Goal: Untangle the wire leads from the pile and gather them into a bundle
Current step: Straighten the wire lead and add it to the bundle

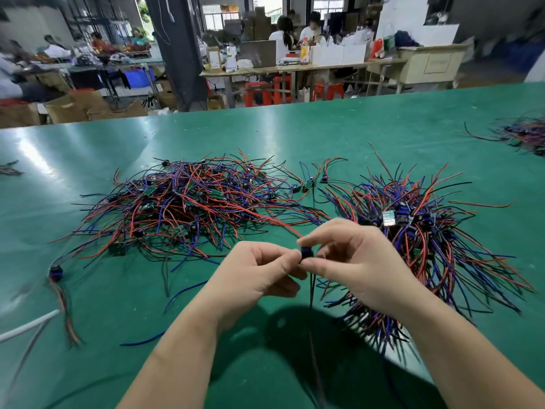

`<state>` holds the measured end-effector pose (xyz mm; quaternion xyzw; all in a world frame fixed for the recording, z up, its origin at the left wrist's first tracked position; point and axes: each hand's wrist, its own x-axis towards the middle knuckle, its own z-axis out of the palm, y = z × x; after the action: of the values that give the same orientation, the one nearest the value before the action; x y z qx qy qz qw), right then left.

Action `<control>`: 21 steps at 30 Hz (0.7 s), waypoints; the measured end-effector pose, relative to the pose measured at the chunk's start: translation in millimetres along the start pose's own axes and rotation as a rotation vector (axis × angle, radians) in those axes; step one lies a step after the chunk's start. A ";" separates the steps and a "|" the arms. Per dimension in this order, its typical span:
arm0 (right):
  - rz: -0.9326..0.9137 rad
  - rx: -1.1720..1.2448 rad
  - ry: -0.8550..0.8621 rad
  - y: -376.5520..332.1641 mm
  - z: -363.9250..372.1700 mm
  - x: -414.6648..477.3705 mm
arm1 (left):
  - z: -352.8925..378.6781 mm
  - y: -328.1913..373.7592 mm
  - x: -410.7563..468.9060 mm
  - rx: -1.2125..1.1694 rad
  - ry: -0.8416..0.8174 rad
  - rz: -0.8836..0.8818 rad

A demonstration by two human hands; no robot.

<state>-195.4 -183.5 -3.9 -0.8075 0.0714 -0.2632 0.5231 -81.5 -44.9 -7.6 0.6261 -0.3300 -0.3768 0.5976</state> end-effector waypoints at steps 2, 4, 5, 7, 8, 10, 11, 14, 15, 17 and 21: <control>-0.076 0.029 0.142 -2.9 -5.7 1.9 | -3.3 -1.4 3.0 0.106 0.147 0.095; -0.149 0.000 0.337 -5.8 -17.6 3.9 | -15.4 -5.6 6.5 0.526 0.405 0.203; -0.167 -0.039 0.445 -6.0 -25.1 4.8 | -21.9 -6.9 6.2 0.793 0.524 0.217; -0.134 -0.120 0.637 -4.5 -40.3 7.1 | -34.8 -12.5 6.4 1.146 0.634 0.107; -0.074 -0.179 0.695 -2.4 -46.8 8.5 | -40.2 -16.7 7.2 1.225 0.646 -0.006; 0.122 -0.371 0.710 3.1 -54.7 10.2 | -49.8 -24.7 9.1 1.288 0.643 -0.211; 0.195 -0.456 0.685 5.3 -55.5 9.9 | -54.2 -28.2 10.1 1.301 0.635 -0.288; 0.202 -0.479 0.637 0.0 -47.0 7.8 | -67.9 -34.3 12.1 1.284 0.605 -0.426; 0.184 -0.453 0.625 -2.5 -43.4 7.1 | -71.4 -35.2 12.7 1.275 0.599 -0.451; 0.172 -0.435 0.597 -5.9 -35.8 6.2 | -75.8 -36.0 13.8 1.297 0.618 -0.471; 0.158 -0.402 0.576 -9.0 -25.5 5.4 | -79.2 -31.7 15.9 1.287 0.716 -0.464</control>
<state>-205.0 -202.2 14.0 -0.7790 0.3284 -0.4195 0.3307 -6.2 -17.0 -40.3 0.9871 -0.1310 -0.0005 0.0917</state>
